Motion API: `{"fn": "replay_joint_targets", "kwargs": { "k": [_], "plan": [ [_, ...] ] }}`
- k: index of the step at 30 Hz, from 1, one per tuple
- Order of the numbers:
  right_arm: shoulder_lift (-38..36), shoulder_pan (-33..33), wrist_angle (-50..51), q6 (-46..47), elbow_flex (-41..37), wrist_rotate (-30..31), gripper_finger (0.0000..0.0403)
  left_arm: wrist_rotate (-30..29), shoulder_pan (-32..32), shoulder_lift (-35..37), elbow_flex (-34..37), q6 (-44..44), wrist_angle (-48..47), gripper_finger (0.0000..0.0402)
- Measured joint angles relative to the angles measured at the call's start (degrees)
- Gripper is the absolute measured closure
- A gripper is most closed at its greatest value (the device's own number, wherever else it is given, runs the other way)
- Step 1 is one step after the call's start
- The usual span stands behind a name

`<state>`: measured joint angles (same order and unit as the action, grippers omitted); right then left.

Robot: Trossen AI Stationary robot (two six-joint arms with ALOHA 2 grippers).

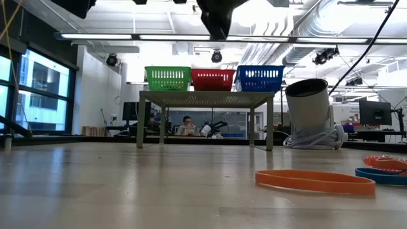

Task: Pick & Place Office Desk Supplies
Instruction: Put the right blue rubber band into the green bin on the shelf

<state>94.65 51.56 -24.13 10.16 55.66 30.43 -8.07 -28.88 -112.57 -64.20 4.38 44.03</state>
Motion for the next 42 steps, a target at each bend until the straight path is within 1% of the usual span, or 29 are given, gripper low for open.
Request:
{"fn": "replay_joint_targets", "kwargs": {
  "k": [5, 9, 11, 12, 20, 25, 31, 36, 42],
  "plan": [
    [1.65, -1.05, 0.14, 1.19, 0.0, -0.8, 0.0401, -0.73, 0.68, -0.61, -0.02, 0.15, 0.06, 0.0261],
    [3.56, -1.58, 0.36, 0.9, -0.06, 2.0, 0.0401, -0.7, 1.42, -1.86, -0.02, 1.95, 0.01, 0.0261],
    [3.82, -1.62, 0.03, 0.76, -0.05, 2.49, 0.0401, 0.57, 1.49, -2.53, -0.02, 4.45, 0.15, 0.0261],
    [3.86, -1.61, 0.18, 0.66, -0.07, 2.49, 0.0401, 0.99, 1.48, -2.57, 0.0, 4.28, -0.05, 0.0261],
    [3.89, -1.74, 0.84, 0.73, -0.06, 2.4, 0.0401, 5.88, -0.2, -2.5, -0.02, -0.93, 3.11, 0.0261],
    [4.15, -2.22, 1.49, 2.02, -0.05, 2.31, 0.0401, 2.71, -0.83, -2.5, -0.02, -3.61, 2.65, 0.0261],
    [4.28, -2.61, 1.76, 2.84, -0.04, 0.68, 0.0401, -1.54, -0.81, -2.5, -0.02, -6.14, 2.76, 0.0261],
    [4.28, -2.61, 2.17, 2.7, -0.04, 0.32, 0.0401, -1.77, -0.81, -2.5, -0.02, -6.14, 2.74, 0.0261],
    [4.28, -3.28, 3.85, 4.61, -0.04, 0.04, 0.0401, -1.78, -0.71, -2.5, -0.02, -6.11, 2.99, 0.0261]
  ]
}}
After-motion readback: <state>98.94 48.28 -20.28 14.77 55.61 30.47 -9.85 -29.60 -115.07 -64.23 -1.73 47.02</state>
